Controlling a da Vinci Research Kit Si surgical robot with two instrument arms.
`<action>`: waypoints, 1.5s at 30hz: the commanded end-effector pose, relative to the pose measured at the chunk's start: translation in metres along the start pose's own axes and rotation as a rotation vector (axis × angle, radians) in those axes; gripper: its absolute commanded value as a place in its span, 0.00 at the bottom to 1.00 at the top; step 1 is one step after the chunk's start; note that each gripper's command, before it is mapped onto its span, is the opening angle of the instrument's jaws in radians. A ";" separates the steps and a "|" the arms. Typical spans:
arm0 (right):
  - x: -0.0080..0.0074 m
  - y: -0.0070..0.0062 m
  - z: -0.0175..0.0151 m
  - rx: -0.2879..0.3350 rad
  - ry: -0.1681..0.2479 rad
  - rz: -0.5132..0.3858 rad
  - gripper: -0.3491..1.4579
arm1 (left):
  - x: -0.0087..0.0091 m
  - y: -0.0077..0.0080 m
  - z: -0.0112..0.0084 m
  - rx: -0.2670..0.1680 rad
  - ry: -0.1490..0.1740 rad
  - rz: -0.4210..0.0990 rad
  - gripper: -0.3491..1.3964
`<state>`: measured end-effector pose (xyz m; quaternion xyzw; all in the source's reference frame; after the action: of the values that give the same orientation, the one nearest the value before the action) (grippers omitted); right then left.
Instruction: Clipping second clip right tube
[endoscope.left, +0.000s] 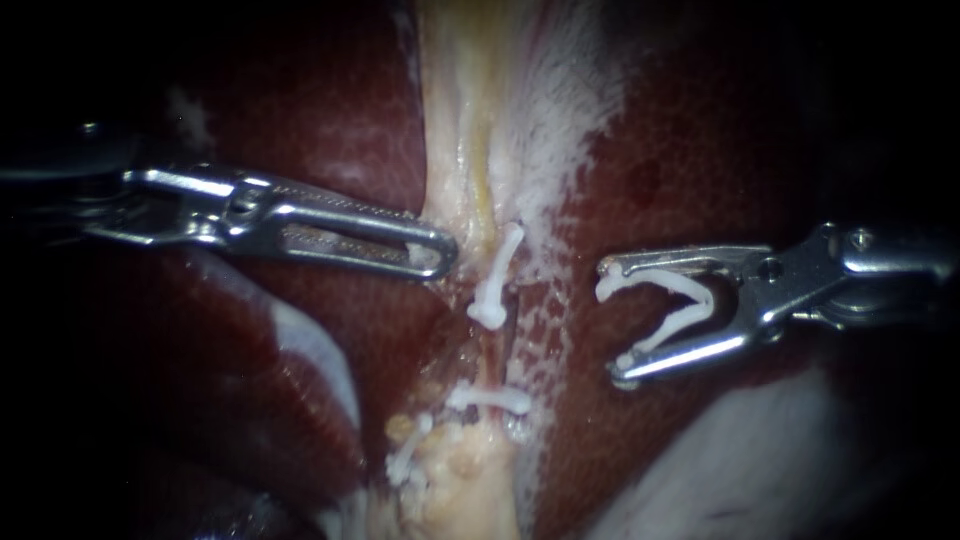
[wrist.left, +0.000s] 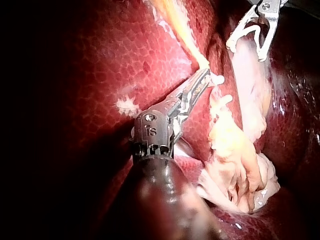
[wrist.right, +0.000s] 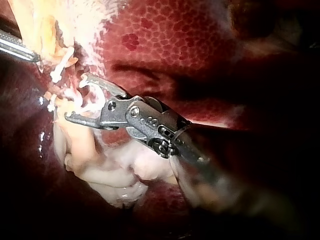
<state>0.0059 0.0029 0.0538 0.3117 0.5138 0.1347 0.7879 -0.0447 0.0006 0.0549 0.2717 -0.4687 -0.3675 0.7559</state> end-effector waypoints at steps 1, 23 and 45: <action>0.0000 -0.0001 0.0001 0.001 0.000 0.000 0.51 | 0.0000 0.0000 0.0000 0.001 0.001 0.000 0.00; -0.0078 0.0001 0.0110 0.081 -0.038 0.058 0.51 | -0.0049 -0.0040 -0.0059 0.002 -0.008 -0.012 0.00; -0.0076 0.0007 0.0123 0.088 -0.042 0.064 0.52 | -0.0054 -0.0097 -0.0070 0.010 -0.018 0.007 0.00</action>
<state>0.0137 -0.0049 0.0632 0.3652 0.4922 0.1306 0.7793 -0.0429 -0.0003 0.0417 0.2710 -0.4783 -0.3655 0.7511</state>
